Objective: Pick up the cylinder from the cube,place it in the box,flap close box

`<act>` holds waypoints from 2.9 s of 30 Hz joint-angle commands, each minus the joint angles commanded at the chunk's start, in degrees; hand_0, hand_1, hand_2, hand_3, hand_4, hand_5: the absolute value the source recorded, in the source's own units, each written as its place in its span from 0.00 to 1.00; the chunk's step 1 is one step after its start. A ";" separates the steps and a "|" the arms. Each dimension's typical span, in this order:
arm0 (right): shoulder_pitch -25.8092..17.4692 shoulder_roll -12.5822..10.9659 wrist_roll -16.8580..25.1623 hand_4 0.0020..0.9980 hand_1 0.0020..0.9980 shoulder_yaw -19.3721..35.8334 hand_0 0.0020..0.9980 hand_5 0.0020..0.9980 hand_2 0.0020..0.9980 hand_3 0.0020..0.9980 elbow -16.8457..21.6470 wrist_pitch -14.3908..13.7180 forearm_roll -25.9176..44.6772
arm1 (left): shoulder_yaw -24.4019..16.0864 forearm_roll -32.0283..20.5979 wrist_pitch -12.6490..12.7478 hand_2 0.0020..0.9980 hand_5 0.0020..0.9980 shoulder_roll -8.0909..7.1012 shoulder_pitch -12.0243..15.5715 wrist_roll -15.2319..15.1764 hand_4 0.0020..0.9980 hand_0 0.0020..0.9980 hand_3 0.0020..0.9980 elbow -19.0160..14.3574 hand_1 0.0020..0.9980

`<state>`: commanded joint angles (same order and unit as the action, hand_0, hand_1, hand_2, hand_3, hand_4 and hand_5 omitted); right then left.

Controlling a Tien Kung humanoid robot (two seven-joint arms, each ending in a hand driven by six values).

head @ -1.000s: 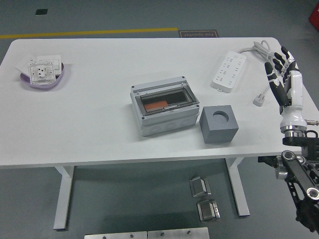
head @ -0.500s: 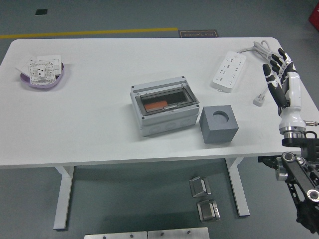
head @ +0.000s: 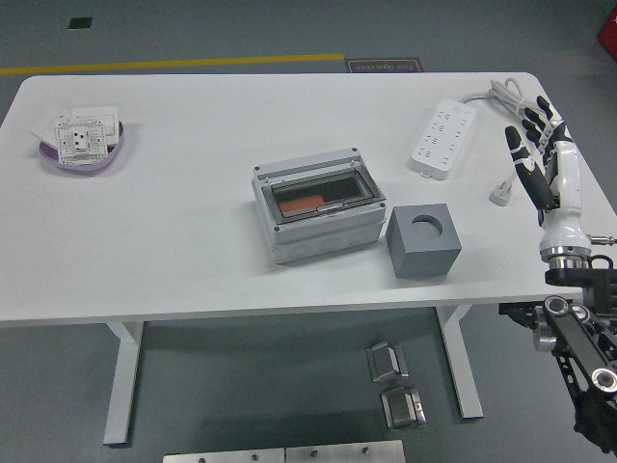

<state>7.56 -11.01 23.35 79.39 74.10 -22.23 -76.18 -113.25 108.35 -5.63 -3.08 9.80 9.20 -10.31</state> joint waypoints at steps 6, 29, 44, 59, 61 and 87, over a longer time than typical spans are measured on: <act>0.48 0.10 1.64 1.00 0.84 -1.60 0.88 0.78 0.85 0.91 -1.17 0.14 3.59 | -1.83 1.68 -0.13 0.54 0.05 0.23 0.28 0.00 0.43 0.64 0.58 0.00 0.57; 1.20 0.03 -0.38 1.00 0.83 -2.74 0.88 0.78 0.85 0.90 -0.15 0.31 0.57 | -1.47 1.64 0.03 0.54 0.05 0.34 0.48 -0.31 0.43 0.64 0.58 0.00 0.57; 1.14 -0.30 -2.13 1.00 0.83 -1.06 0.87 0.77 0.85 0.90 0.95 -0.48 -4.07 | -0.79 1.05 0.07 0.54 0.05 -0.06 0.19 -0.44 0.43 0.63 0.58 0.00 0.57; 0.90 -0.02 -2.44 1.00 0.83 -0.48 0.87 0.76 0.84 0.90 -0.34 -0.64 -4.28 | 0.63 0.02 0.25 0.54 0.05 -1.12 -0.04 -0.27 0.43 0.63 0.58 0.00 0.57; 0.76 0.03 -2.44 1.00 0.83 -0.51 0.87 0.76 0.84 0.90 -0.62 -0.63 -4.20 | 0.32 0.27 0.23 0.54 0.05 -1.00 0.14 -0.22 0.43 0.63 0.58 0.00 0.57; 2.15 0.50 -2.18 1.00 0.83 -2.19 0.87 0.73 0.84 0.89 -1.82 -0.55 -1.62 | -2.67 3.07 0.07 0.54 0.05 0.06 0.85 -0.21 0.42 0.63 0.58 0.00 0.57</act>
<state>9.70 -10.50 21.17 77.20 72.27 -22.78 -77.80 -115.92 111.42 -5.57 -3.02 10.65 8.99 -10.31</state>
